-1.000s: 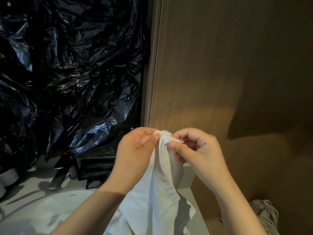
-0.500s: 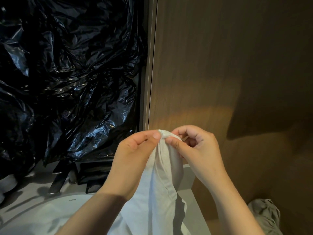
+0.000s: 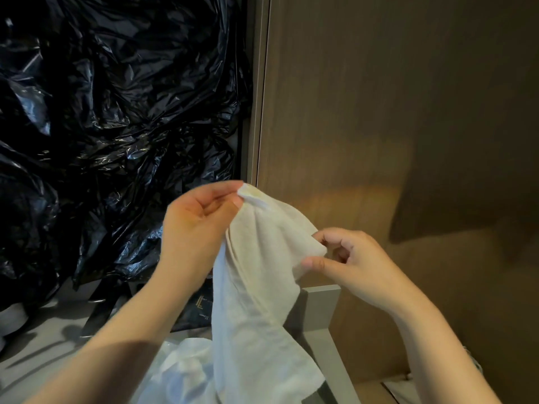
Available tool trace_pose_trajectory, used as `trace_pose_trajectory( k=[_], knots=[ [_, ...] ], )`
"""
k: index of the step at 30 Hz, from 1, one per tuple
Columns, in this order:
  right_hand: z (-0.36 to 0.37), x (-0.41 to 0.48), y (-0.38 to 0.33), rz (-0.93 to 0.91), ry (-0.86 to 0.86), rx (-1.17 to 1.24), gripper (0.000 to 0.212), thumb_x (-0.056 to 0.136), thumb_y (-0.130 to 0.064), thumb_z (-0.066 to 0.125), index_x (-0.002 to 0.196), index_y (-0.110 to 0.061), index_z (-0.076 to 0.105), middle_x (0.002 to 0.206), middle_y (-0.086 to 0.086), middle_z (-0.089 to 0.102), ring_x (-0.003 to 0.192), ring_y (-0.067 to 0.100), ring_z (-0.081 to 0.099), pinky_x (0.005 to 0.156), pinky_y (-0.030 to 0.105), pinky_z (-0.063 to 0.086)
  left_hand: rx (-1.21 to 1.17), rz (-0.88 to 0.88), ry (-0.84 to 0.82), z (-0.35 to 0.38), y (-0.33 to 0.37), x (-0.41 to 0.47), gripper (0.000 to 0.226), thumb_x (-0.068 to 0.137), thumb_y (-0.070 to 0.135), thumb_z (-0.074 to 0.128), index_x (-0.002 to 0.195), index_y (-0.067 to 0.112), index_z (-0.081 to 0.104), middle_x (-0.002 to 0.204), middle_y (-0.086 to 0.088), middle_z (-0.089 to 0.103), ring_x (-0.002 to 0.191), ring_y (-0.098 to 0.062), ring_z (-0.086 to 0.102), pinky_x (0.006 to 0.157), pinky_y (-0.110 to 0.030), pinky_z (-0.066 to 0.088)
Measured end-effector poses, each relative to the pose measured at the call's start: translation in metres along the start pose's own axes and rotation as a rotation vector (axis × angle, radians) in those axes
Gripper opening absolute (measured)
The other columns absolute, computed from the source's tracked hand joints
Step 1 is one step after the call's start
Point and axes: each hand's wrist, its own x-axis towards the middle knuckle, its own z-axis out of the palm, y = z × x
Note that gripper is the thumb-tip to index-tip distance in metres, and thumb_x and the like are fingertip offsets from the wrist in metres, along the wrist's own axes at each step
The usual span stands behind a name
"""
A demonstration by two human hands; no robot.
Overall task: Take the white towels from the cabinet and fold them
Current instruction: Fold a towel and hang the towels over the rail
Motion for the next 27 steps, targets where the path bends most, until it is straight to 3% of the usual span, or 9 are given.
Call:
trace_pose_trajectory(
  k=[3,7,9,12,16,19,23,27],
  knots=[
    [-0.005,-0.001,0.01,-0.011,-0.007,-0.144,0.006,0.09,-0.042,0.063,0.095,-0.042,0.066,0.098,-0.026,0.065,0.095,-0.004,0.059,0.076,0.017,0.051,0.037,0.012,0.03,-0.007,0.002,0.012,0.017,0.09,0.004,0.063,0.099,0.014,0.073,0.086,-0.002,0.076,0.073,-0.006,0.07,0.064,-0.015,0.053],
    [-0.021,0.002,-0.005,-0.221,0.146,-0.358,0.015,0.093,-0.047,0.057,0.081,-0.038,0.057,0.082,-0.024,0.059,0.082,0.002,0.061,0.063,0.012,0.046,0.158,0.022,0.104,-0.02,-0.006,0.027,0.019,0.089,0.005,0.065,0.099,0.02,0.073,0.088,0.007,0.076,0.085,-0.007,0.071,0.078,-0.022,0.057],
    [-0.03,0.005,-0.02,-0.37,0.216,-0.431,0.01,0.094,-0.049,0.053,0.087,-0.042,0.053,0.08,-0.027,0.053,0.078,0.002,0.059,0.061,0.009,0.04,0.187,0.032,0.135,-0.022,-0.007,0.03,0.019,0.09,0.008,0.065,0.1,0.021,0.072,0.089,0.008,0.075,0.089,-0.009,0.071,0.082,-0.024,0.057],
    [-0.04,0.016,-0.035,-0.453,0.307,-0.498,0.015,0.094,-0.047,0.051,0.095,-0.034,0.059,0.083,-0.024,0.049,0.074,-0.001,0.055,0.063,0.008,0.034,0.157,0.045,0.164,-0.02,-0.005,0.031,0.018,0.092,0.009,0.063,0.104,0.018,0.072,0.095,0.001,0.075,0.091,-0.014,0.072,0.085,-0.034,0.057],
    [-0.048,0.024,-0.042,-0.462,0.38,-0.554,0.027,0.095,-0.048,0.051,0.102,-0.026,0.064,0.093,-0.014,0.059,0.078,0.003,0.058,0.066,0.009,0.039,0.115,0.055,0.178,-0.016,0.0,0.03,0.018,0.092,0.009,0.062,0.103,0.021,0.072,0.096,0.0,0.075,0.092,-0.016,0.071,0.087,-0.038,0.057],
    [-0.049,0.023,-0.04,-0.451,0.429,-0.564,0.028,0.093,-0.05,0.053,0.1,-0.026,0.066,0.094,-0.015,0.061,0.083,0.003,0.058,0.07,0.012,0.042,0.115,0.084,0.175,-0.016,0.003,0.029,0.019,0.092,0.01,0.062,0.104,0.022,0.071,0.097,0.002,0.075,0.092,-0.011,0.071,0.085,-0.03,0.057],
    [-0.043,0.022,-0.03,-0.399,0.479,-0.466,0.023,0.092,-0.047,0.057,0.094,-0.026,0.067,0.095,-0.016,0.062,0.094,0.004,0.053,0.075,0.016,0.042,0.182,0.103,0.11,-0.015,0.001,0.026,0.02,0.094,0.009,0.058,0.109,0.018,0.069,0.095,0.008,0.073,0.087,0.0,0.068,0.07,-0.01,0.051],
    [-0.035,0.023,-0.021,-0.313,0.45,-0.322,0.011,0.089,-0.037,0.065,0.093,-0.027,0.065,0.09,-0.014,0.062,0.09,0.003,0.058,0.069,0.02,0.052,0.245,0.103,0.083,-0.015,-0.003,0.021,0.018,0.095,0.011,0.058,0.107,0.018,0.069,0.092,0.009,0.071,0.08,0.005,0.066,0.066,-0.007,0.047]
  ],
)
